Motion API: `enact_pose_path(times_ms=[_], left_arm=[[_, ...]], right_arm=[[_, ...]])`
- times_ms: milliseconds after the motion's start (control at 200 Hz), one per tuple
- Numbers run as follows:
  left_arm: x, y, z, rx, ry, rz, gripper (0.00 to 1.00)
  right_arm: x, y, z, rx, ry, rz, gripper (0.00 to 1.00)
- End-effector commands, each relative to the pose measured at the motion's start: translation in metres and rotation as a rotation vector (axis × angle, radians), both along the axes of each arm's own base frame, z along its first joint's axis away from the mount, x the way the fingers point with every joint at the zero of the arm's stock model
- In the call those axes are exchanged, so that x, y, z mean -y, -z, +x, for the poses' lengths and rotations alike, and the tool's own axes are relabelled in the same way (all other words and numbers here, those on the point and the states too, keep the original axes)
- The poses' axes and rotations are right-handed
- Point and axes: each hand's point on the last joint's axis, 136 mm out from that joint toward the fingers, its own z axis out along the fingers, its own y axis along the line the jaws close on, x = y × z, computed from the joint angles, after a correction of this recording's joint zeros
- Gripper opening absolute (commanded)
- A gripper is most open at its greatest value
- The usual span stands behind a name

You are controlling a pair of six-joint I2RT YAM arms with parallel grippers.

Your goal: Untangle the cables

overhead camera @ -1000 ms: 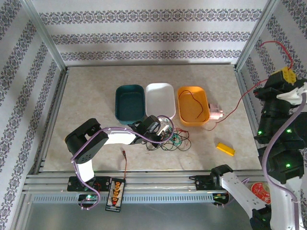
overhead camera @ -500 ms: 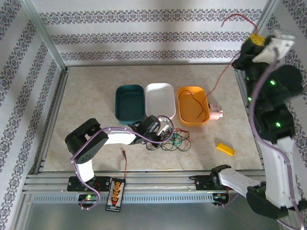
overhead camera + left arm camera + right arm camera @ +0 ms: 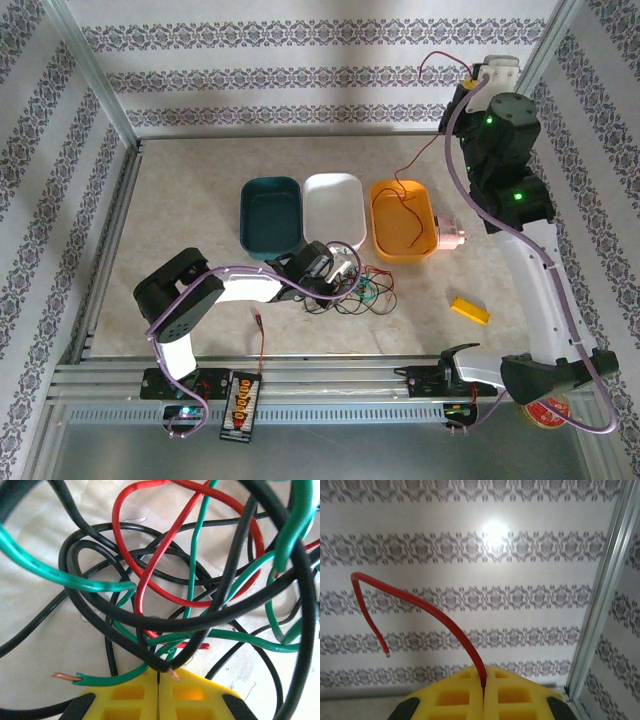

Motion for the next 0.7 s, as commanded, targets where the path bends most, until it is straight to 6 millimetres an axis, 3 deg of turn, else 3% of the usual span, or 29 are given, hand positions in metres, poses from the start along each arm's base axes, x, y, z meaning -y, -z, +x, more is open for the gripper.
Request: enact_pose_path(times_ms=[0,225,355,545,695], left_arm=[[-0.022,0.021,-0.014,-0.054,-0.026,0.104,0.07],[-0.019,0.020,-0.012,-0.055,-0.020,0.102,0.07],[-0.018,0.021,-0.012,-0.057,-0.018,0.103,0.07],[-0.017,0.020,-0.012,-0.060,-0.018,0.103,0.07],[-0.019,0.020,-0.012,-0.062,-0.021,0.105,0.07]], right_arm=[[0.007,0.041,0.001,-0.095,0.038,0.033,0.00],[0.007,0.163,-0.014,-0.365,0.091,0.106,0.00],[0.017,0.214,-0.024,-0.465,0.181,0.079,0.00],[0.036,0.255,-0.028,-0.529,0.312,0.052,0.00],[0.061,0.255,-0.032,-0.504,0.468,0.011,0.00]])
